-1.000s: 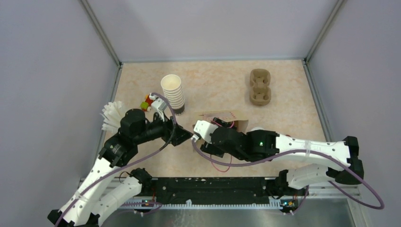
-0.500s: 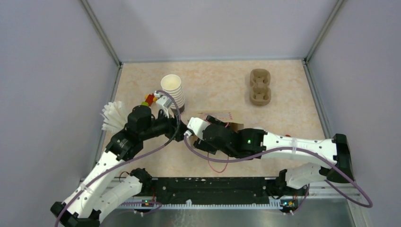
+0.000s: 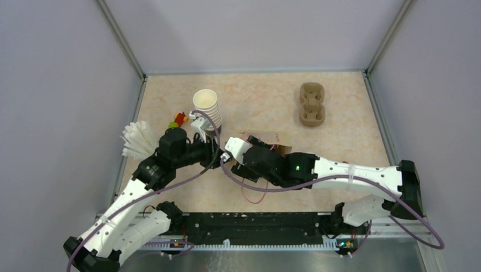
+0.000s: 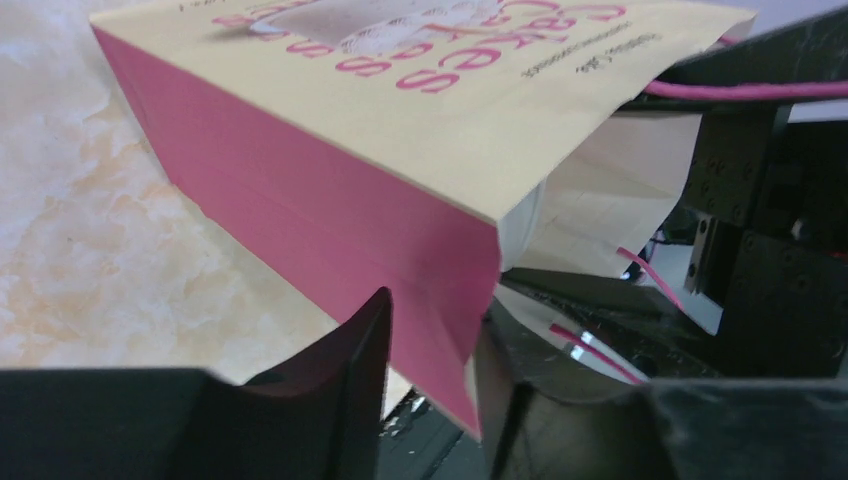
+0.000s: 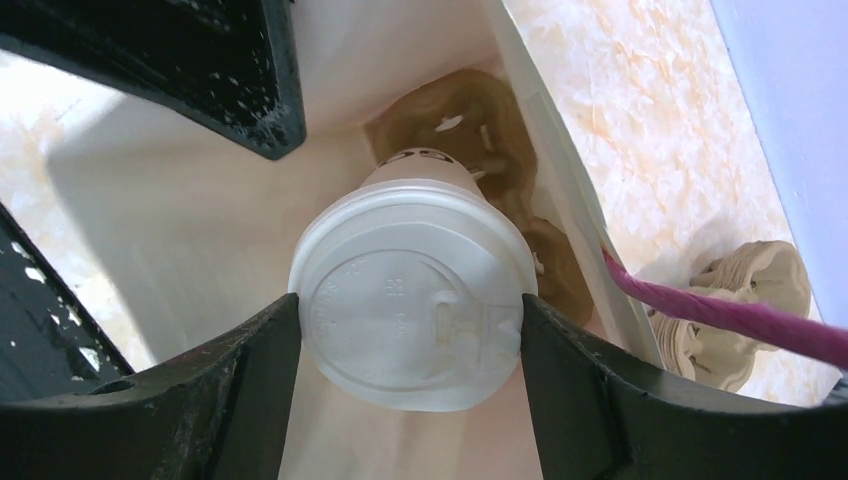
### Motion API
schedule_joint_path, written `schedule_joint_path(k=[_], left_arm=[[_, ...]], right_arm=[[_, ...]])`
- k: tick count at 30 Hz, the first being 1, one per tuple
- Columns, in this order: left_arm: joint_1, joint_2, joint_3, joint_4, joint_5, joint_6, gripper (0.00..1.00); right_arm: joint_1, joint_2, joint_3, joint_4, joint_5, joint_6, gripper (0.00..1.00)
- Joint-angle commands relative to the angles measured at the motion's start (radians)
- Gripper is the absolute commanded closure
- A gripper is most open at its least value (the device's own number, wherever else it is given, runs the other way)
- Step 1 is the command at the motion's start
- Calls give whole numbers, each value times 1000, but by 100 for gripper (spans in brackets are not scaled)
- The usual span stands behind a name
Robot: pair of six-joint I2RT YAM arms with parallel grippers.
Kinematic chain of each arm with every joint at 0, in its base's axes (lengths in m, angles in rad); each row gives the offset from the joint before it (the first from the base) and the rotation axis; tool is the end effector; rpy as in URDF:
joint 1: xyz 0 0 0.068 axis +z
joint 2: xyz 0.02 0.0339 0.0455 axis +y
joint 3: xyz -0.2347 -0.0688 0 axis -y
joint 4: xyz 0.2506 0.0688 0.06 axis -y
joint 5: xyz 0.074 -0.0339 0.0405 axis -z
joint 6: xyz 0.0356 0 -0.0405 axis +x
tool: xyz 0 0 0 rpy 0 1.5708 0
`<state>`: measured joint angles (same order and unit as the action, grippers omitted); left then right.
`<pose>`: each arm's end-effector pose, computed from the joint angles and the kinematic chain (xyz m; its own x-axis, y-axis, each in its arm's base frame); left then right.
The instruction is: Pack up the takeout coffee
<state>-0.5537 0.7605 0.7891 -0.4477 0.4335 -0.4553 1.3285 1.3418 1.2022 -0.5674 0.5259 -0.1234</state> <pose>0.1587 -0.1157 0.2992 -0.6642 -0.0585 -0.7452 0.5695 0.6062 -0.5552 0.0900 0.2898 0.2986 -0.0626 -0.6969 -0.7144 -0.7615 0.4960 -0.4172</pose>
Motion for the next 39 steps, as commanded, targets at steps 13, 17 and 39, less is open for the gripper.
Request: schedule_joint_path(k=[13, 17, 39], left_arm=[[-10, -2, -14, 127, 68, 19, 99], [-10, -6, -36, 147, 96, 14, 100], [-10, -24, -89, 199, 182, 29, 100]], right_arm=[[-104, -215, -103, -74, -163, -399, 47], [-104, -176, -80, -90, -183, -483, 47], [-176, -95, -102, -57, -209, -730, 50]])
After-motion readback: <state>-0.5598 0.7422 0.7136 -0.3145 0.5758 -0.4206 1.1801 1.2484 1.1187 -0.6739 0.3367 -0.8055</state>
